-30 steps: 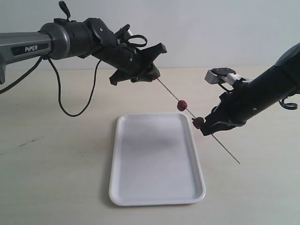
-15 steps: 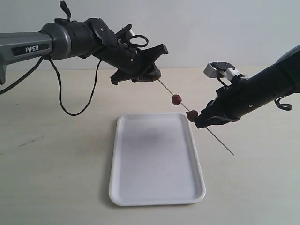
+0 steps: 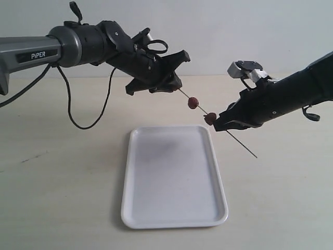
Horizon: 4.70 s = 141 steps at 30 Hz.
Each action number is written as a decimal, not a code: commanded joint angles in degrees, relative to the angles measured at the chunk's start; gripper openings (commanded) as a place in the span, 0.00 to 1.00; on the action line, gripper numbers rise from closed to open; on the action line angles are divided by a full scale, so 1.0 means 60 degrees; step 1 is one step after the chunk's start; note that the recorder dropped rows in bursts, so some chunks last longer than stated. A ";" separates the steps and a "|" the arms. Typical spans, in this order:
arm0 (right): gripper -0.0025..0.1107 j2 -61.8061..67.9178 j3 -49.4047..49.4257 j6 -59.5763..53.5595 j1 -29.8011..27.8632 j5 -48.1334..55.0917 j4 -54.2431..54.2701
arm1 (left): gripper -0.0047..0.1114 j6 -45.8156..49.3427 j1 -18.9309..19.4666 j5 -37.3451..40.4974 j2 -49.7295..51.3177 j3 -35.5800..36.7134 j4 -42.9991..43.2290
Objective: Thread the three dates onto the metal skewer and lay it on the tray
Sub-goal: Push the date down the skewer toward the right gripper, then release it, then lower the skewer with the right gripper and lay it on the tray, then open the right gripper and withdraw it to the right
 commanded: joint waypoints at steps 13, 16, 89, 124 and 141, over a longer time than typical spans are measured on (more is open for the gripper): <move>0.02 0.0268 0.0001 -0.1280 -0.0014 -0.0248 0.2076 | 0.27 0.0068 -0.0444 -0.0107 -0.0135 0.0025 -0.0124; 0.02 0.0268 0.0001 -0.1490 -0.0014 -0.0248 0.2314 | 0.27 0.0104 -0.0478 -0.0112 -0.0135 0.0025 -0.0124; 0.02 -0.2206 0.3335 0.5402 0.6892 -1.0107 0.4421 | 0.04 0.1241 0.0524 -1.2333 -0.9555 1.4180 0.3450; 0.42 -0.1629 0.3321 1.0814 0.6892 -0.9102 -0.2633 | 0.04 0.1245 0.0545 -1.4495 -0.9572 1.5309 0.2979; 0.02 -1.1377 0.6791 0.6847 0.6892 -0.7624 -0.3469 | 0.04 -0.1724 0.0545 -1.5465 -1.2940 1.8897 0.6190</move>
